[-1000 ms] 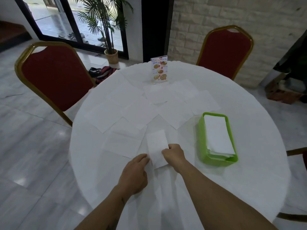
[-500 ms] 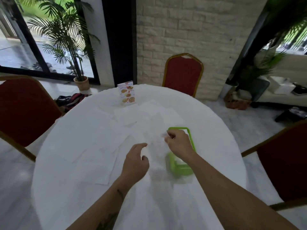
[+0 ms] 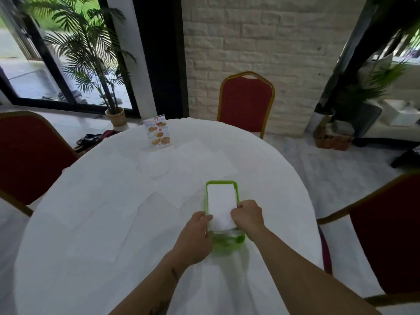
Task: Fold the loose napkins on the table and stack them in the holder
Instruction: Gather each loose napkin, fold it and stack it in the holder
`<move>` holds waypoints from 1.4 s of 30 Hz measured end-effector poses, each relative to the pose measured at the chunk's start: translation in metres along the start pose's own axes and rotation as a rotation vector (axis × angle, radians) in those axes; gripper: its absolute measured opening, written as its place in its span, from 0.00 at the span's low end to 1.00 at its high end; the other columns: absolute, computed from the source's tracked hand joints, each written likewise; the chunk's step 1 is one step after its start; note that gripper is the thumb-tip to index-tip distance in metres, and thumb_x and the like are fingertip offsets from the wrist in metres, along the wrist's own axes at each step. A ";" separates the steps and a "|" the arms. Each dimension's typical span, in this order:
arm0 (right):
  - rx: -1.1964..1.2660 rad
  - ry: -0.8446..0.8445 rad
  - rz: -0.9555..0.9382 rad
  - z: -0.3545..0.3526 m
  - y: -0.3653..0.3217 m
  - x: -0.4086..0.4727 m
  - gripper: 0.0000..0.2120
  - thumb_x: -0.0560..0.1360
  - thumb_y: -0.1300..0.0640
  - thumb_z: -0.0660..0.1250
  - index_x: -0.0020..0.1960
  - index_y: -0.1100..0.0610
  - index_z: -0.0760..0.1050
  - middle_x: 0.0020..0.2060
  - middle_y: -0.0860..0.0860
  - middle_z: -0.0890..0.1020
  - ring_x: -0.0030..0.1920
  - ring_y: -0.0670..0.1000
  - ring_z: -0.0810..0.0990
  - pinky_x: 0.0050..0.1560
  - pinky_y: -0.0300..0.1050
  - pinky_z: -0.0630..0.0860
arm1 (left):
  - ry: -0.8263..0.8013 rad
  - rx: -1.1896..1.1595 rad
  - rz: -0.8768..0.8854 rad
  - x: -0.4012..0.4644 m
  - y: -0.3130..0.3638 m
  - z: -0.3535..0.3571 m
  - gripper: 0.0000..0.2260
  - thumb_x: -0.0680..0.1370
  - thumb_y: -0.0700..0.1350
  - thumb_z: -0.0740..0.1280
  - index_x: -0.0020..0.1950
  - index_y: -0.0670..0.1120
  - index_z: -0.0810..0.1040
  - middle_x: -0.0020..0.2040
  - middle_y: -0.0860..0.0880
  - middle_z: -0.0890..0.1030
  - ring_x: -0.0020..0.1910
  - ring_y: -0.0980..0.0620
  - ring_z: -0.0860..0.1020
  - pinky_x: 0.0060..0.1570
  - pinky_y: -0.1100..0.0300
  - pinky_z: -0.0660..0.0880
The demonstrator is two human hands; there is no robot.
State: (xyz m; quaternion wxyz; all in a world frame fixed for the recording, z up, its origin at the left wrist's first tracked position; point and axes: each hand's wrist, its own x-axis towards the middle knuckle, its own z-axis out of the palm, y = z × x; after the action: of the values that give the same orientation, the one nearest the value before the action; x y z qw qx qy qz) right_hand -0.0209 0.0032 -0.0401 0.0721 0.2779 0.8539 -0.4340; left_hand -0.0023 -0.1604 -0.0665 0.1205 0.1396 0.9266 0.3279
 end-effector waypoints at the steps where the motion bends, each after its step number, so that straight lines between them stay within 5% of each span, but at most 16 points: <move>1: -0.056 -0.017 -0.012 -0.003 -0.001 -0.001 0.02 0.66 0.61 0.63 0.39 0.58 0.74 0.34 0.52 0.78 0.32 0.51 0.75 0.30 0.40 0.68 | -0.013 0.020 -0.016 0.001 0.002 0.002 0.24 0.76 0.40 0.60 0.72 0.45 0.66 0.73 0.49 0.64 0.70 0.49 0.66 0.69 0.63 0.60; 5: -0.474 0.023 -0.223 -0.013 0.000 -0.010 0.13 0.69 0.55 0.64 0.53 0.57 0.71 0.48 0.53 0.76 0.47 0.55 0.76 0.39 0.45 0.70 | -0.034 0.083 -0.079 0.003 0.003 0.008 0.23 0.75 0.43 0.59 0.72 0.49 0.67 0.75 0.50 0.62 0.70 0.47 0.66 0.71 0.53 0.64; 8: -0.626 0.013 -0.477 -0.008 0.006 -0.010 0.20 0.72 0.53 0.63 0.63 0.56 0.70 0.59 0.53 0.72 0.59 0.56 0.71 0.51 0.48 0.72 | 0.034 0.067 -0.080 0.003 0.005 0.009 0.20 0.76 0.42 0.60 0.69 0.49 0.70 0.72 0.51 0.66 0.69 0.49 0.68 0.70 0.57 0.65; 13: -0.770 -0.146 -0.578 0.005 0.012 -0.005 0.16 0.74 0.52 0.59 0.60 0.55 0.73 0.60 0.53 0.74 0.59 0.57 0.71 0.56 0.52 0.69 | 0.199 -0.014 -0.077 -0.008 -0.005 0.000 0.17 0.74 0.38 0.61 0.61 0.49 0.77 0.62 0.52 0.75 0.61 0.54 0.73 0.62 0.64 0.68; 20: -0.515 -0.171 -0.587 0.030 -0.032 -0.017 0.23 0.76 0.56 0.58 0.71 0.54 0.69 0.67 0.52 0.71 0.67 0.56 0.67 0.64 0.51 0.67 | 0.305 -0.078 -0.316 -0.024 -0.073 -0.048 0.17 0.74 0.38 0.61 0.62 0.49 0.76 0.63 0.49 0.74 0.60 0.51 0.74 0.58 0.62 0.68; 24: -0.470 -0.237 -0.578 0.066 -0.047 -0.036 0.22 0.77 0.55 0.59 0.71 0.53 0.69 0.69 0.50 0.70 0.69 0.53 0.66 0.67 0.49 0.67 | 0.211 -0.083 -0.544 -0.034 -0.123 -0.076 0.23 0.73 0.44 0.62 0.69 0.49 0.69 0.69 0.46 0.67 0.62 0.46 0.73 0.60 0.52 0.73; 27: -0.471 -0.271 -0.546 0.101 -0.049 -0.051 0.21 0.77 0.55 0.59 0.69 0.52 0.70 0.68 0.48 0.71 0.69 0.52 0.66 0.68 0.49 0.67 | 0.099 0.077 -0.587 -0.046 -0.156 -0.091 0.30 0.73 0.48 0.62 0.75 0.48 0.61 0.76 0.46 0.59 0.72 0.44 0.64 0.69 0.47 0.64; 32: -0.541 -0.348 -0.438 0.148 -0.041 -0.076 0.22 0.76 0.55 0.60 0.69 0.52 0.70 0.67 0.50 0.72 0.68 0.53 0.69 0.66 0.47 0.68 | -0.153 0.320 -0.512 -0.072 -0.205 -0.091 0.33 0.77 0.51 0.56 0.78 0.51 0.44 0.79 0.47 0.39 0.78 0.46 0.41 0.75 0.41 0.45; 42: -0.468 -0.281 -0.120 0.181 -0.020 -0.107 0.30 0.73 0.58 0.61 0.74 0.54 0.63 0.69 0.56 0.66 0.70 0.58 0.66 0.66 0.48 0.68 | -0.237 0.431 -0.094 -0.109 -0.217 -0.081 0.30 0.77 0.52 0.56 0.78 0.54 0.50 0.80 0.50 0.44 0.78 0.49 0.44 0.76 0.48 0.45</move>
State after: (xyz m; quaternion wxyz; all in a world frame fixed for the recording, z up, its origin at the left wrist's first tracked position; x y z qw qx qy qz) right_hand 0.0364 -0.1920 -0.0977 0.2264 0.1398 0.9274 -0.2628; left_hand 0.0345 -0.4053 -0.1305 0.2107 0.1561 0.9600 0.0982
